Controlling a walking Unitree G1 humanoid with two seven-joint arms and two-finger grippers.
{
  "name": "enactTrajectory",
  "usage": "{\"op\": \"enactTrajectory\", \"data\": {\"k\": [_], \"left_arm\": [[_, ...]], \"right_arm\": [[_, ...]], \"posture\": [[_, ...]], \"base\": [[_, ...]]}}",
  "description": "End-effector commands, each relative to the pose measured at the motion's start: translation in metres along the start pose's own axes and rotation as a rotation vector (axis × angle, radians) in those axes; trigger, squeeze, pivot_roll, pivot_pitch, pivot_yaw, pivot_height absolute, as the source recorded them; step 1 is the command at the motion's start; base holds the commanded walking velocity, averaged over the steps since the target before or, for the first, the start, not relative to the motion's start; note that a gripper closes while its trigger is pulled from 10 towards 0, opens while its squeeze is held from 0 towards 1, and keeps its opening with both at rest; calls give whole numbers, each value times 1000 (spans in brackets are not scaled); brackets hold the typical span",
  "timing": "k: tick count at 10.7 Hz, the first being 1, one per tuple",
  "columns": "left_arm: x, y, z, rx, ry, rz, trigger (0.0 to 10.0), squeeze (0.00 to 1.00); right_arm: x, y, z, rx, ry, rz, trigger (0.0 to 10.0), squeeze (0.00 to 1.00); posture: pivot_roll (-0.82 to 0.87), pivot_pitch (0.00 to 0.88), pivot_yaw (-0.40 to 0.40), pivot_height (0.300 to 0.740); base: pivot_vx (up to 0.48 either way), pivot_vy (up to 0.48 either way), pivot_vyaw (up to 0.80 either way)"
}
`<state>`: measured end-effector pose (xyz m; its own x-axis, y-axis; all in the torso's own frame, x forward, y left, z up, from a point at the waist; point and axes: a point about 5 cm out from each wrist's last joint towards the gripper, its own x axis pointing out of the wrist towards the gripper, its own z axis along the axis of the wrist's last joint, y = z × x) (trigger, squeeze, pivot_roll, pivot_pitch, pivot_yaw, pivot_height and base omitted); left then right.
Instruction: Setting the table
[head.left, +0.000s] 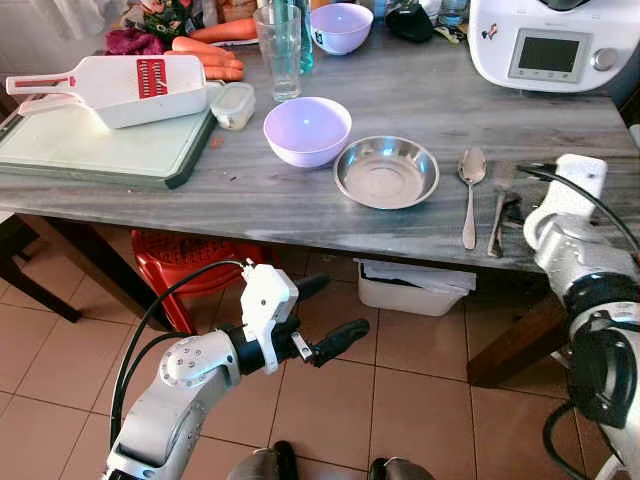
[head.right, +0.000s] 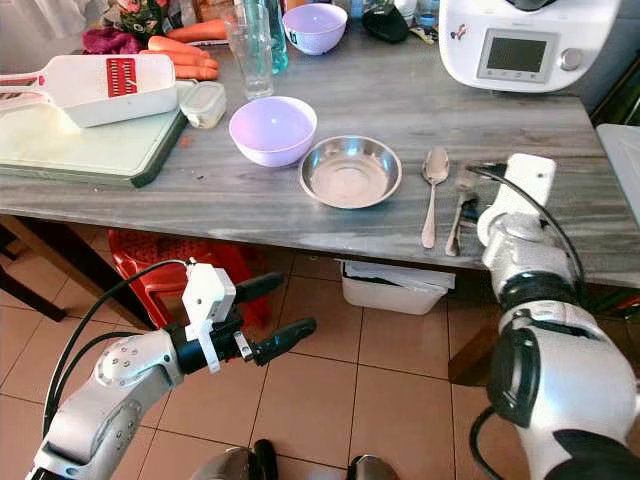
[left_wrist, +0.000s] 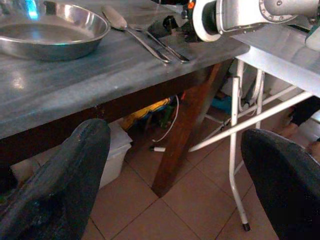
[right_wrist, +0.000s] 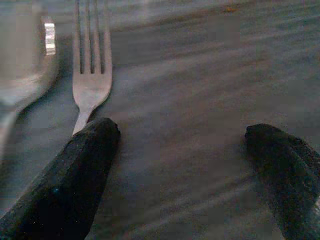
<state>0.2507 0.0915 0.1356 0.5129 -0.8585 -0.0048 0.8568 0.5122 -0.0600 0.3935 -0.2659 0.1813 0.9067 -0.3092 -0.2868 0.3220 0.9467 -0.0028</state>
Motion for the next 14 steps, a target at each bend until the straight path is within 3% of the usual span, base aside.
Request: {"op": "enactTrajectory", "data": {"k": [1, 6, 9, 10, 12, 13, 14], "left_arm": [[-2, -2, -2, 6, 12, -2, 10000, 0], [-1, -1, -1, 10, 4, 4, 10000, 0], [3, 1, 1, 12, -9, 7, 10000, 0], [4, 3, 2, 15, -18, 14, 10000, 0], [5, 8, 4, 17, -39, 49, 10000, 0], [2, 10, 3, 15, -42, 73, 10000, 0], [0, 13, 1, 20, -42, 99, 10000, 0]], "right_arm": [[0, 7, -2, -12, 21, 28, 10000, 0], [-2, -1, 22, -27, -96, -63, 10000, 0], [-14, 16, 46, -33, -308, -77, 10000, 0], [-24, 23, 50, -96, -414, -68, 10000, 0], [-52, 40, 36, -203, -567, 11, 10000, 0], [-68, 43, 20, -262, -607, 62, 10000, 0], [-75, 42, 8, -275, -595, 76, 10000, 0]], "posture": [[11, 189, 24, 740], [10, 177, 20, 740], [2, 160, 19, 740], [0, 151, 18, 740], [-8, 135, 13, 740], [-9, 125, 7, 740], [-10, 121, 6, 740]], "base": [[0, 0, 0], [0, 0, 0], [0, 0, 0], [0, 0, 0], [0, 0, 0], [0, 0, 0], [0, 0, 0]]}}
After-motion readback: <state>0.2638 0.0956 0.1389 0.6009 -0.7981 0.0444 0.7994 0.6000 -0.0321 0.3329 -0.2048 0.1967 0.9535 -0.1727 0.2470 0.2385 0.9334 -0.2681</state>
